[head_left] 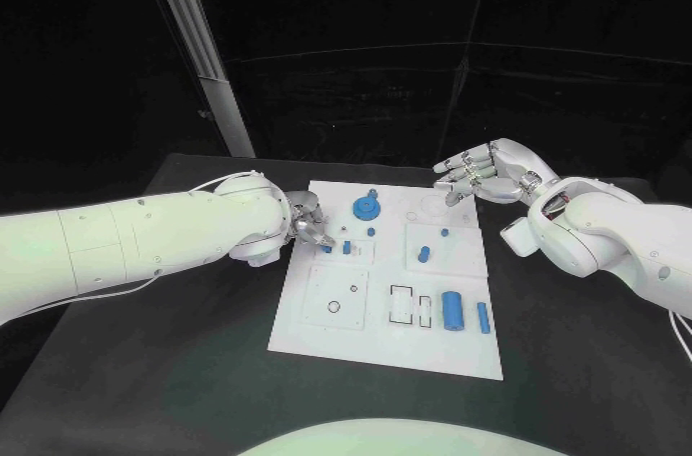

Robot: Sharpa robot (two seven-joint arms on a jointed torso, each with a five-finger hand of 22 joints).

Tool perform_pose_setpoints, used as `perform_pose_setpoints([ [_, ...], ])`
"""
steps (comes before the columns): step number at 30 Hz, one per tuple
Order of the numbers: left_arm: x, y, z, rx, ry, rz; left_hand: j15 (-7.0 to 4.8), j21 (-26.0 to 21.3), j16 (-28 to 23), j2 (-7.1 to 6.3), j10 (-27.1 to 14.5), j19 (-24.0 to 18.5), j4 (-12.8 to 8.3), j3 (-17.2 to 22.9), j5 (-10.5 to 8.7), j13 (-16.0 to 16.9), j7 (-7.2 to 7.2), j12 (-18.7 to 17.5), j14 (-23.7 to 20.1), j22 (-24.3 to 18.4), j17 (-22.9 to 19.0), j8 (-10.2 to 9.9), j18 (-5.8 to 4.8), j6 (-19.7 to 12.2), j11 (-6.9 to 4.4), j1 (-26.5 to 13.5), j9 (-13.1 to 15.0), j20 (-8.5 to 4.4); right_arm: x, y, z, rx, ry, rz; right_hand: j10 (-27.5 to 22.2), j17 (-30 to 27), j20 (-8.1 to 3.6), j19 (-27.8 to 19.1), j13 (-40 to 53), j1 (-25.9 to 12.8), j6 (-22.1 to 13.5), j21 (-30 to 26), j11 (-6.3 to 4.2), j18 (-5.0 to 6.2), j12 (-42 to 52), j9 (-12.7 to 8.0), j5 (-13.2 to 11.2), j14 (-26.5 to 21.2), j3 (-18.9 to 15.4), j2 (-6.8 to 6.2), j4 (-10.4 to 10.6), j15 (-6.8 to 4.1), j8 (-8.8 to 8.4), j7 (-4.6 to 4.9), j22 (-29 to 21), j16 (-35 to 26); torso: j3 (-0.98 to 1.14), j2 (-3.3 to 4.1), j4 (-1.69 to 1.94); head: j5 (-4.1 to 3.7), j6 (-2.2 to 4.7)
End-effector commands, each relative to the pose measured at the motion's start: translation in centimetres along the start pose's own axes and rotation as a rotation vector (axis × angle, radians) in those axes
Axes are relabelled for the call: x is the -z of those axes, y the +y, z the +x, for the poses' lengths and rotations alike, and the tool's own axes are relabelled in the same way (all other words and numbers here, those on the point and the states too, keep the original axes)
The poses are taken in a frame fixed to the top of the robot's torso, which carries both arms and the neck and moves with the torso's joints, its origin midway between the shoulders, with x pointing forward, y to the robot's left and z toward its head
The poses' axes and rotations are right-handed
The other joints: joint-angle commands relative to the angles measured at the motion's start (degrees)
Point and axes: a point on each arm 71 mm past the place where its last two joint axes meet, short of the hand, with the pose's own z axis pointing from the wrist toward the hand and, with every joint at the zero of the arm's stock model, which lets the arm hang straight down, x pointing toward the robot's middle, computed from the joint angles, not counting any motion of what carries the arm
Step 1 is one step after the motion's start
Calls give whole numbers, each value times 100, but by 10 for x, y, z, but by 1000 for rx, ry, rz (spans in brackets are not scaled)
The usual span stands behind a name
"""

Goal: Assemble the parts on the task board

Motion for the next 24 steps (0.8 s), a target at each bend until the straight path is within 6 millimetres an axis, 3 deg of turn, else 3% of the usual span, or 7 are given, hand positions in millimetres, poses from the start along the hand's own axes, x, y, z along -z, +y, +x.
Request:
perform_pose_setpoints([
  [1,0,0,4,-24,22,-10,-48,14,18,6,38,40,-592,548,18,6,-28,39,595,5,1509,32,8,2,-5,53,4,14,0,1,0,0,5,-8,-33,-8,23,22,-8,-17,-41,-21,8,17,36,5,23,-43,-3,38,-13,6,33,-7,-8,33,0,-3,0,-10,-4],
  [5,1,-1,5,-29,31,-7,-52,18,18,-7,53,43,-596,544,17,22,-36,53,595,11,1509,47,7,15,-10,44,9,11,0,1,0,0,5,-8,-33,-8,23,22,-8,-17,-41,-21,8,17,36,5,23,-43,-3,38,-13,6,33,-7,-8,33,0,-3,0,-10,-7],
  [10,1,-2,6,-34,40,-2,-71,25,18,-116,73,52,-592,491,15,18,-82,58,595,26,1509,113,4,81,-40,-35,34,-5,0,1,0,0,6,-9,-45,-18,25,24,-10,-28,-43,-33,10,16,46,5,29,-50,-4,42,-8,8,34,-6,-14,40,-3,-3,2,-16,-9],
  [24,-2,-1,3,-32,30,-17,-115,27,18,-258,88,65,-374,255,7,-5,-141,56,595,50,1509,172,0,182,-88,-350,40,-49,0,2,1,-1,8,-10,-45,-18,25,24,-10,-28,-43,-33,10,16,46,5,29,-50,-4,42,-8,8,34,-6,-14,40,5,-1,1,-10,-10],
])
